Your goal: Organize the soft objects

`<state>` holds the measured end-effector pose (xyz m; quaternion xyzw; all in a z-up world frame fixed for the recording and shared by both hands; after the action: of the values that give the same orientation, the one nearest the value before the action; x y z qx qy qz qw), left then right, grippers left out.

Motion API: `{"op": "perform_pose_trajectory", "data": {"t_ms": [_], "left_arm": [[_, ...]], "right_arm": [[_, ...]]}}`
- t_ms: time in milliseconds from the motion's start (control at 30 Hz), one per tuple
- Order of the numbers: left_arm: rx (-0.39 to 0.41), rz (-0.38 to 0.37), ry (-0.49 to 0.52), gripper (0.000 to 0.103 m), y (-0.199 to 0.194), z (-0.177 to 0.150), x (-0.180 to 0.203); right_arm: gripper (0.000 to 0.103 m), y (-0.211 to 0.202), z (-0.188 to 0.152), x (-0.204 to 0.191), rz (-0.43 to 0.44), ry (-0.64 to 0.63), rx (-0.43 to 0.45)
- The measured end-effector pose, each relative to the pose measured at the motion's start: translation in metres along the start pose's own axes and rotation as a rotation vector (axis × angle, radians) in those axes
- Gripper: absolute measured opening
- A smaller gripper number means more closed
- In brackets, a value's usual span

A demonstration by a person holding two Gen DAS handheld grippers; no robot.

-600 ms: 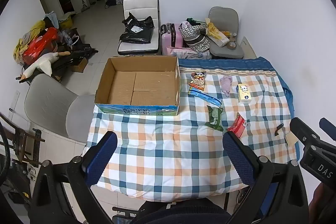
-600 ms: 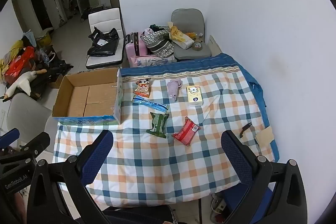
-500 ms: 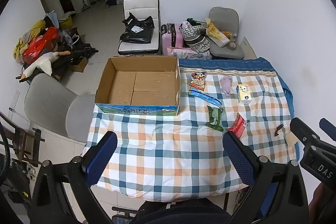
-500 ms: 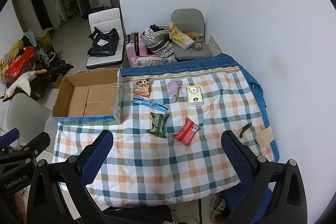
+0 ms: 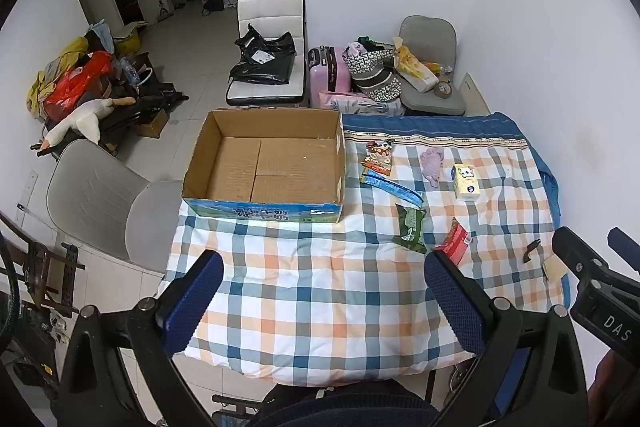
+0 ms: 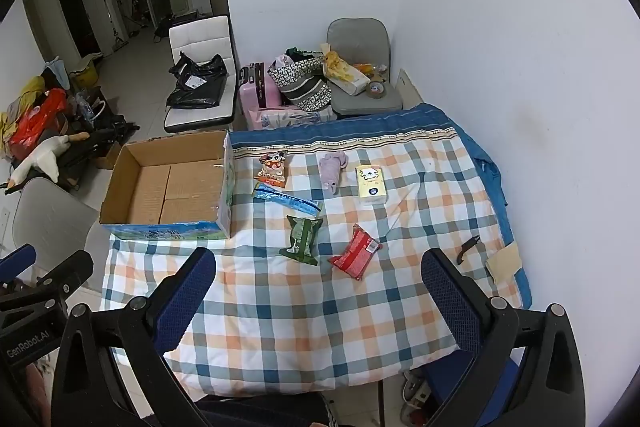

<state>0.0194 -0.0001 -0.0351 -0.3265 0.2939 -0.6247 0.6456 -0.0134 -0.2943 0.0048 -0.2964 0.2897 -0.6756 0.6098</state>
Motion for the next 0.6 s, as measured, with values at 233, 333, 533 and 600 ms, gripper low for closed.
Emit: {"op": "perform_pose_trajectory", "data": {"t_ms": [233, 333, 533, 600], "left_arm": [[0.002, 0.0, -0.001, 0.103, 0.0003, 0.0002, 0.0], [0.001, 0.0, 0.0, 0.103, 0.0004, 0.0002, 0.0], [0.001, 0.0, 0.0, 0.103, 0.0004, 0.0002, -0.0001], [0.001, -0.002, -0.001, 0.103, 0.0004, 0.0002, 0.0]], "right_arm": [[0.103, -0.0004, 0.0002, 0.0, 0.0, 0.002, 0.0], [0.103, -0.0005, 0.0004, -0.0001, -0.001, 0.001, 0.001], [0.103, -0.0015, -0.0004, 0.0006, -0.003, 0.002, 0.002], [0.103, -0.0012, -0.0007, 0.0013, -0.004, 0.006, 0.001]]}}
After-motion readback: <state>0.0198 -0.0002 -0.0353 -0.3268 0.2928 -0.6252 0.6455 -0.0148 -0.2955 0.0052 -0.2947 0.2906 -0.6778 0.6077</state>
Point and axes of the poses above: each gripper's, at about its wrist camera, not at the fingertips, and y roughly the way its jaws point, x to its right, z to its top, the point moved 4 cm from there along y, roughly the way its jaws point, and after that the axes turned 9 degrees about x, right-handed, at the moved point
